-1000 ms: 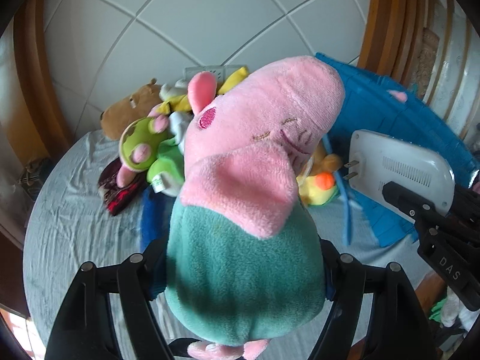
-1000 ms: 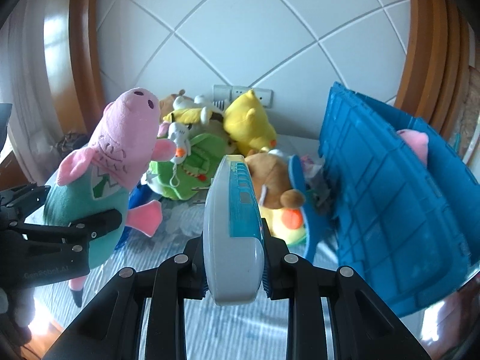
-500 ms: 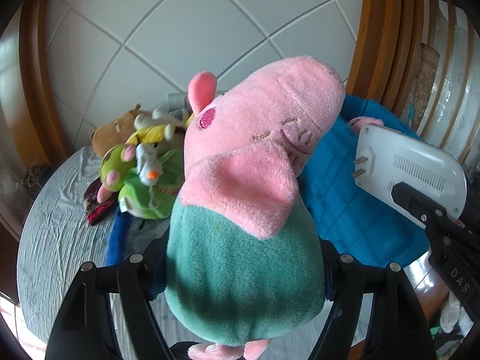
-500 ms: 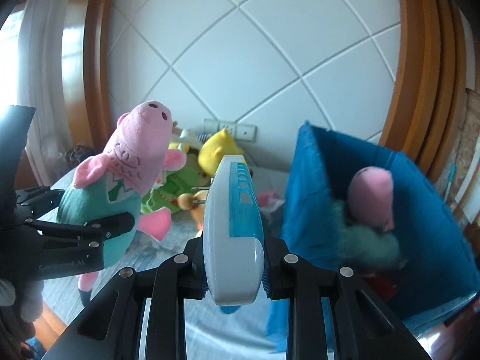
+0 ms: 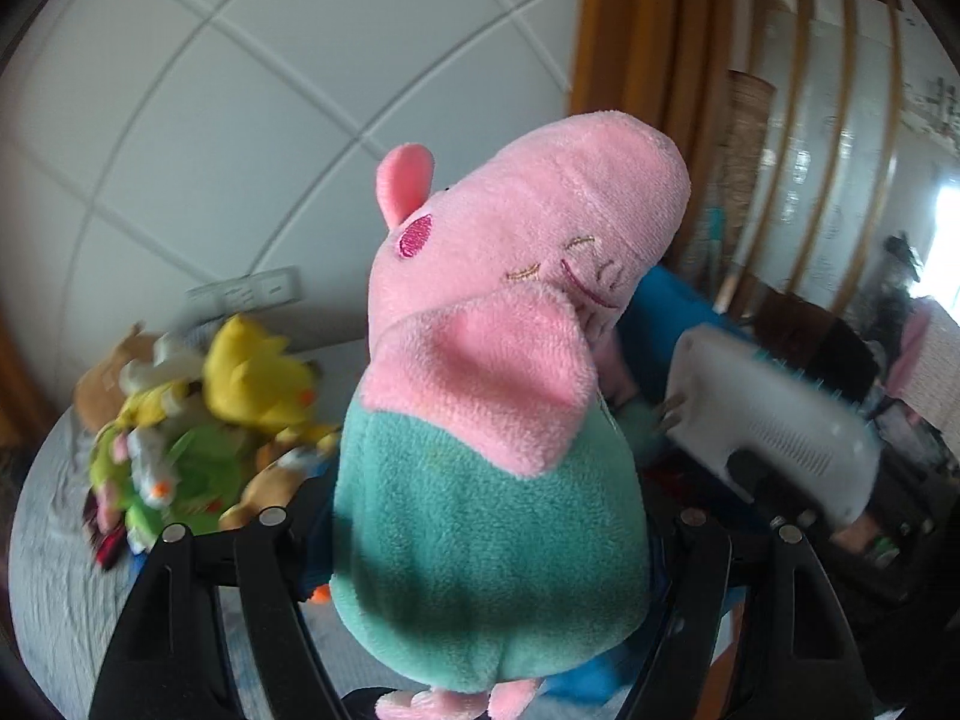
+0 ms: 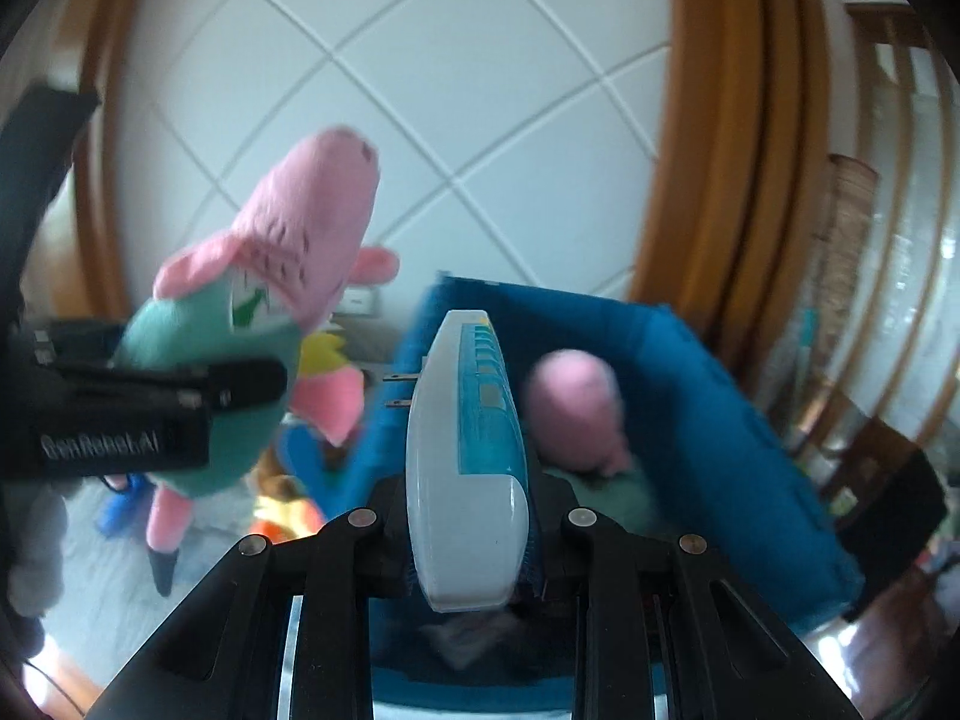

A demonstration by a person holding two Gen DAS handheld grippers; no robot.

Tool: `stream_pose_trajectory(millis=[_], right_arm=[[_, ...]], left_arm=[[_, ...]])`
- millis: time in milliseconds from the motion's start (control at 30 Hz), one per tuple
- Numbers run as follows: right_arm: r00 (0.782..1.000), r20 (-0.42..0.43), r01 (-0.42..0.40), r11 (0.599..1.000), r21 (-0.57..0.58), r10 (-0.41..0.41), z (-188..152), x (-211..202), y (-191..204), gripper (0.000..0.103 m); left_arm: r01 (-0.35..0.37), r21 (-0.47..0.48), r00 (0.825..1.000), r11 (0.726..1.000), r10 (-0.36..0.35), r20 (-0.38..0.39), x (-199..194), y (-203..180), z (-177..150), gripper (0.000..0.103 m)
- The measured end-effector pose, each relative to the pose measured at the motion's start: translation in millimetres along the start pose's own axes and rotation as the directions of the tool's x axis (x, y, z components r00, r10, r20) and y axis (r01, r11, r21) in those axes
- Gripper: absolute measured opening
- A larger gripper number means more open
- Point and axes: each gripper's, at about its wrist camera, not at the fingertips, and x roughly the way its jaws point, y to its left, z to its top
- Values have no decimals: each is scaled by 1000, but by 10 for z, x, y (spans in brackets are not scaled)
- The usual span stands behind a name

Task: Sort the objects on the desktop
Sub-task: 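Carry the pink pig and white remote toward the blue crate with both tools, then open both tools inside the blue crate to drop the pig and remote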

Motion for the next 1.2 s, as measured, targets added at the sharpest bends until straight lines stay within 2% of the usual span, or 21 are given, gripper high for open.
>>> stream_pose_trajectory(millis=[133, 267, 333, 400, 467, 533, 667, 767, 867, 1200], right_arm=[[998, -23, 56, 998, 8, -55, 88, 141, -442, 25], [996, -56, 70, 998, -7, -71, 214, 425, -940, 25], [993, -98, 56, 998, -32, -59, 243, 653, -1163, 25], [985, -166, 26, 997, -66, -37, 231, 971, -1382, 25], [973, -230, 0, 996, -93, -21, 194, 1250, -1530, 25], [956, -295, -26, 993, -114, -9, 138, 1514, -1637, 25], [906, -422, -86, 989, -119, 28, -39, 1988, -1759, 25], [864, -500, -128, 987, -97, 63, -156, 2220, -1816, 26], [850, -523, -136, 984, -114, 57, -176, 2324, -1851, 26], [791, -609, -173, 977, -126, 61, -338, 2667, -1787, 25]], left_arm=[[33, 10, 999, 999, -33, -7, 284, -425, 277, 75], [10, -5, 999, 1000, -10, -49, 745, -808, 440, 75], [-9, -14, 993, 1000, 7, -119, 1110, -957, 438, 75], [-27, -26, 978, 999, 21, -207, 1469, -1065, 393, 75], [-52, -41, 959, 998, 38, -280, 1759, -1121, 332, 75], [-97, -44, 931, 994, 75, -357, 2075, -1160, 257, 75], [-170, 18, 891, 985, 161, -425, 2424, -1295, 141, 78], [-178, 30, 876, 984, 172, -451, 2514, -1413, 101, 81], [-183, 25, 862, 983, 172, -477, 2581, -1424, 40, 81], [-176, 15, 839, 984, 158, -521, 2665, -1441, -99, 81]])
